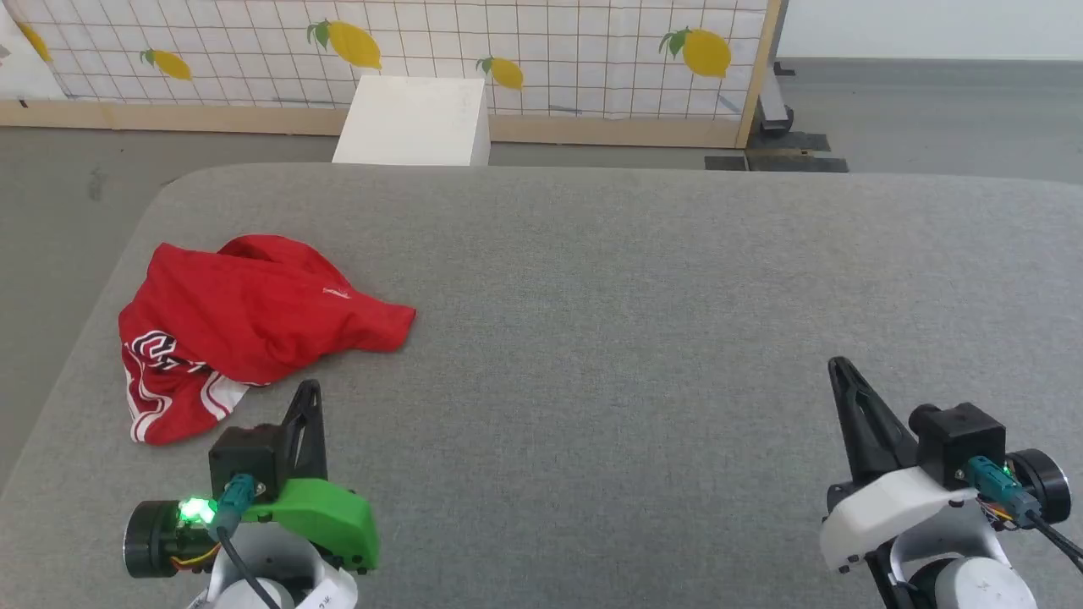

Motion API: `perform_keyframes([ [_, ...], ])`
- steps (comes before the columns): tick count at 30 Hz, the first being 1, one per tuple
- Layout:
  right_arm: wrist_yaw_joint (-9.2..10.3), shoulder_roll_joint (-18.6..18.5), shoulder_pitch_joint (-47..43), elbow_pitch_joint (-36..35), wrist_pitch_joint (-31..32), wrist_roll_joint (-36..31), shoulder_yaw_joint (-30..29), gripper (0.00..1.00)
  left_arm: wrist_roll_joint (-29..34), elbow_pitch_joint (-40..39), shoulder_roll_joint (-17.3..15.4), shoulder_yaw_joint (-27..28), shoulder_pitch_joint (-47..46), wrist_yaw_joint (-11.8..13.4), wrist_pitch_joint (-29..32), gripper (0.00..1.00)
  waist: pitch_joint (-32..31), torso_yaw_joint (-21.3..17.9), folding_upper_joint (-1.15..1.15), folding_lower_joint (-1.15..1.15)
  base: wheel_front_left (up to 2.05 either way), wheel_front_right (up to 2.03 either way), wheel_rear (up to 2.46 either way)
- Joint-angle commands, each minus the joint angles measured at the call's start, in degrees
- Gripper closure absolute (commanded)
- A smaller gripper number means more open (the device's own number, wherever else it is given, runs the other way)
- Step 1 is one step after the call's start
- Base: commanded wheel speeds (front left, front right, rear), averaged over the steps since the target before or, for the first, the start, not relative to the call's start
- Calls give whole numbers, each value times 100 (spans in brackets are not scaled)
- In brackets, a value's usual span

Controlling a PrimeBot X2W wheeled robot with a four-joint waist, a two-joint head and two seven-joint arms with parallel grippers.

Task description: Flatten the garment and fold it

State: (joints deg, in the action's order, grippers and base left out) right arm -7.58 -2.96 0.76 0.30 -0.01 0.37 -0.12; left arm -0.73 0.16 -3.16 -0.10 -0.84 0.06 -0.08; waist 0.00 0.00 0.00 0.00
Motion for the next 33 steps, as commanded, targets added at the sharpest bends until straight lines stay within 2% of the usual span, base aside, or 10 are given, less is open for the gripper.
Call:
perform_keyframes([
  [1,9,8,-76,-30,1,-37,12,100,73,-16,28,10,84,-6,8,100,0,0,0,0,0,0,0],
  [33,9,8,-76,-30,1,-37,12,100,73,-16,28,10,84,-6,8,100,0,0,0,0,0,0,0],
])
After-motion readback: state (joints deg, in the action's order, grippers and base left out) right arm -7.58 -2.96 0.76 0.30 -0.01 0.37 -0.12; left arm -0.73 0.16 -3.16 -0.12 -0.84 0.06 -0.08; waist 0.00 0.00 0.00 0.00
